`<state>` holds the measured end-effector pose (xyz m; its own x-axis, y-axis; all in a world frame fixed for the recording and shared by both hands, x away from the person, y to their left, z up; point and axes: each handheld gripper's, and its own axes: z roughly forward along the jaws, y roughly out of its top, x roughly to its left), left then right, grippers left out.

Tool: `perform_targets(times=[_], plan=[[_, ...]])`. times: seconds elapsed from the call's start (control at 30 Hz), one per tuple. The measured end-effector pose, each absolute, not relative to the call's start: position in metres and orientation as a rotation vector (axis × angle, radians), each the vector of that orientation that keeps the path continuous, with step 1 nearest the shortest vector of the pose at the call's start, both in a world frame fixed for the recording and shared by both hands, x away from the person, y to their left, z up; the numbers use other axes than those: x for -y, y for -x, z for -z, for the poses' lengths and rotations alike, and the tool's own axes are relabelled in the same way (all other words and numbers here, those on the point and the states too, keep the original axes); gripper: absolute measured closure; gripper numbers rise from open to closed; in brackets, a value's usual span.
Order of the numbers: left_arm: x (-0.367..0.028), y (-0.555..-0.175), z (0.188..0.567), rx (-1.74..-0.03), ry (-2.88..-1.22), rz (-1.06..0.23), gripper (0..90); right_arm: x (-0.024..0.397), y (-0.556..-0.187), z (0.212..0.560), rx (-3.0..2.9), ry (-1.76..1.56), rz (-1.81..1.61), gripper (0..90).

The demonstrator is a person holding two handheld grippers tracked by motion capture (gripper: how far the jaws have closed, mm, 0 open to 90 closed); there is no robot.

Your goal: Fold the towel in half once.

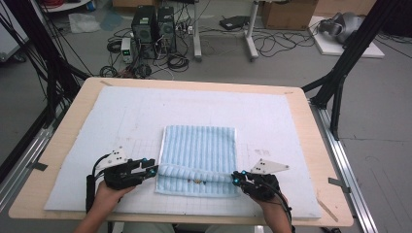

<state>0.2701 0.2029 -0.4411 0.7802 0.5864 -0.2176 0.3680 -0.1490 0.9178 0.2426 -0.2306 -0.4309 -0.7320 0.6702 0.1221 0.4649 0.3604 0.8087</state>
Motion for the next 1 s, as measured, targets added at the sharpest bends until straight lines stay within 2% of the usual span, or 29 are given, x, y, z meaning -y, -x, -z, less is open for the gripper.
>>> perform_targets(times=[0.13,0.27,0.37,0.6,0.77,0.8,0.9,1.0], plan=[[-0.205,-0.272,0.441,-0.764,-1.749,-0.234,60.4,0.234,-0.243,0.432,-2.509,-1.005,-1.345,69.9],[-0.207,-0.275,0.439,-0.783,-1.728,-0.253,60.1,0.241,-0.247,0.429,-2.414,-1.054,-1.450,64.8],[-0.206,-0.276,0.440,-0.800,-1.730,-0.259,60.1,0.239,-0.252,0.428,-2.356,-1.105,-1.437,64.6],[-0.200,-0.278,0.446,-0.854,-1.792,-0.224,60.4,0.219,-0.254,0.441,-2.436,-1.065,-1.125,65.2],[-0.193,-0.279,0.450,-0.873,-1.856,-0.189,60.0,0.221,-0.250,0.437,-2.413,-1.063,-1.175,62.9],[-0.192,-0.279,0.450,-0.877,-1.860,-0.185,59.6,0.222,-0.251,0.438,-2.418,-1.062,-1.160,64.0],[-0.188,-0.280,0.451,-0.877,-1.896,-0.168,60.7,0.219,-0.252,0.444,-2.445,-1.048,-1.110,76.0],[-0.180,-0.281,0.452,-0.871,-1.978,-0.168,73.0,0.217,-0.252,0.442,-2.453,-1.036,-1.086,86.3]])
